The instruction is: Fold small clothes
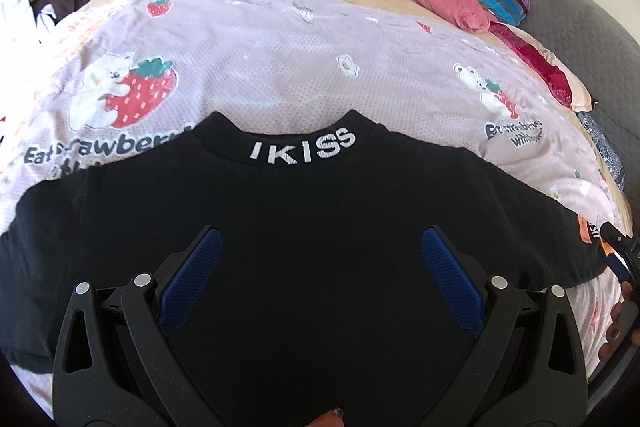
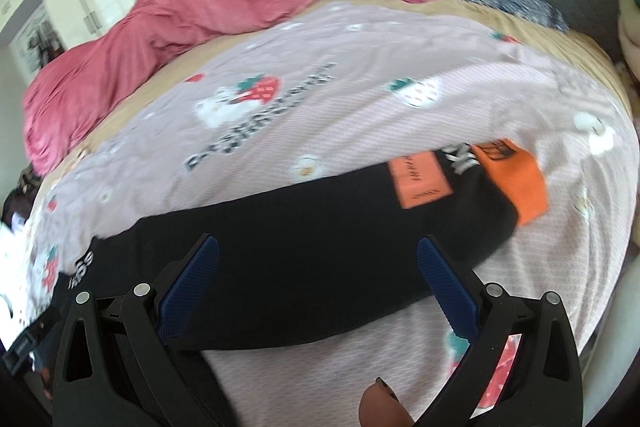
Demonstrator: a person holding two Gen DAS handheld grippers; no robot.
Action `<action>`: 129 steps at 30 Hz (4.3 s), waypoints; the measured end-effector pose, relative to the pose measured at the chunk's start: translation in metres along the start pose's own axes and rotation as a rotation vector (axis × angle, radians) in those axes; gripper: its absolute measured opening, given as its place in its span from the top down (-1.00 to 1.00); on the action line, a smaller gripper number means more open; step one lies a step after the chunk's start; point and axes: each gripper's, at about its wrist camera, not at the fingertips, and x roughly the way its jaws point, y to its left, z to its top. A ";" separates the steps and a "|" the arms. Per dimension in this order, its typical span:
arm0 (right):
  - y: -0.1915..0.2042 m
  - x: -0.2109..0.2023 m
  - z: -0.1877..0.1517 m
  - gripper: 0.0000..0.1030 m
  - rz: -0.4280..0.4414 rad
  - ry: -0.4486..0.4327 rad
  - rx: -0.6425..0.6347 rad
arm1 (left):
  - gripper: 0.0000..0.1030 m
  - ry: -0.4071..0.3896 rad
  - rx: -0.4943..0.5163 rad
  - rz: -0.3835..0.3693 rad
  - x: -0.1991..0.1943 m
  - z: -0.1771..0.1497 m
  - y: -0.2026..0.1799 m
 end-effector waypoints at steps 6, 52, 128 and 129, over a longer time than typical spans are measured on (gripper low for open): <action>-0.038 0.004 -0.001 -0.92 -0.083 0.000 0.127 | -0.83 0.026 0.001 -0.005 0.010 -0.005 0.002; 0.008 -0.021 0.008 0.74 0.367 -0.206 -0.011 | -0.83 -0.042 -0.202 -0.128 -0.042 0.001 0.067; 0.118 -0.039 -0.047 -0.15 0.549 -0.041 -0.350 | 0.89 0.022 -0.262 -0.389 -0.036 -0.031 0.080; 0.116 -0.038 -0.045 -0.18 0.542 -0.042 -0.338 | 0.89 -0.007 -0.259 -0.384 -0.046 -0.029 0.085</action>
